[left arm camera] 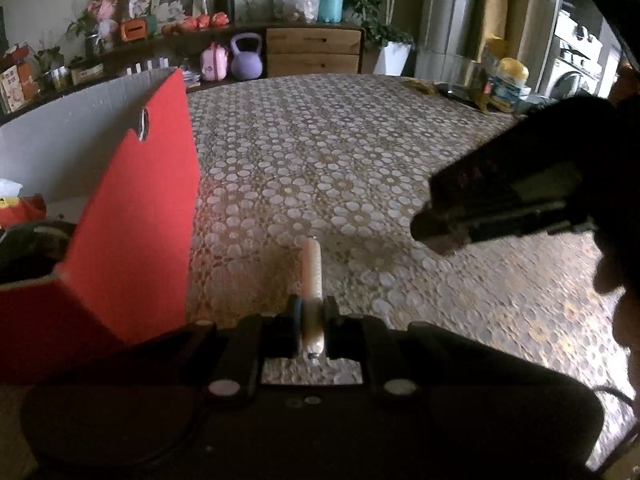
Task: Organize snacks
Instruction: 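Grasp the pink-white stick with the left gripper while the right grasps the round gold-labeled packet, then carry the stick and round packet over the red shoebox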
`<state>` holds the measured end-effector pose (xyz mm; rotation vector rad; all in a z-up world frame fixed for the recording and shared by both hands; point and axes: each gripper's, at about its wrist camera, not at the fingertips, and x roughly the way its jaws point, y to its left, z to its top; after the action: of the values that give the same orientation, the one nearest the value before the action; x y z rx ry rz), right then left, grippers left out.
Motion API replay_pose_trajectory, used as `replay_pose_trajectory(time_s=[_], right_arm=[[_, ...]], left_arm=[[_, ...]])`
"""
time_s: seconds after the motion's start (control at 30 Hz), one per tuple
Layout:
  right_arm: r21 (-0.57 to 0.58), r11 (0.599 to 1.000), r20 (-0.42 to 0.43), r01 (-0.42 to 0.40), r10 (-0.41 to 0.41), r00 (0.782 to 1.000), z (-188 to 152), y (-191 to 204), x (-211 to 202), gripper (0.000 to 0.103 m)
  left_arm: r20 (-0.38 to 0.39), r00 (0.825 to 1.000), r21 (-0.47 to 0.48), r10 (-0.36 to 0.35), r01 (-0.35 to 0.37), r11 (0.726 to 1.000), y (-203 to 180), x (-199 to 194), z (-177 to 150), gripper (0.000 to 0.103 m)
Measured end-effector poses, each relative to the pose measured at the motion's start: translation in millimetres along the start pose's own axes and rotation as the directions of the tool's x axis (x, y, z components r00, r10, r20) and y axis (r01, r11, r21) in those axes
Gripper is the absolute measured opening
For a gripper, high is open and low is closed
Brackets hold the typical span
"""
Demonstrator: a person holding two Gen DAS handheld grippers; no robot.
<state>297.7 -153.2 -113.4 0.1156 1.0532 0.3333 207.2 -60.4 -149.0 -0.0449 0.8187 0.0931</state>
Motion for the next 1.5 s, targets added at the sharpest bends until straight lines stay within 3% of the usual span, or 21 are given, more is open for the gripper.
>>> replay_pose_trajectory(time_s=[0.5, 0.8, 1.13, 1.5], right_arm=[[-0.027, 1.0, 0.06, -0.006, 0.008, 0.998, -51, 19, -91, 0.038], [-0.065, 0.998, 0.122, -0.027, 0.034, 0.992, -63, 45, -137, 0.038], [-0.132, 0.989, 0.166, -0.062, 0.084, 0.983, -65, 87, -163, 0.038], [-0.216, 0.97, 0.173, -0.107, 0.146, 0.974, -54, 152, -159, 0.038]], left_arm=[[0.058, 0.996, 0.005, -0.06, 0.06, 0.998, 5, -69, -1, 0.008], [0.128, 0.989, -0.017, -0.077, 0.079, 0.997, 25, -113, 7, 0.008], [0.18, 0.981, -0.057, -0.071, 0.082, 0.995, 74, -151, 22, 0.008], [0.212, 0.977, -0.074, -0.024, 0.04, 0.996, 143, -172, 38, 0.008]])
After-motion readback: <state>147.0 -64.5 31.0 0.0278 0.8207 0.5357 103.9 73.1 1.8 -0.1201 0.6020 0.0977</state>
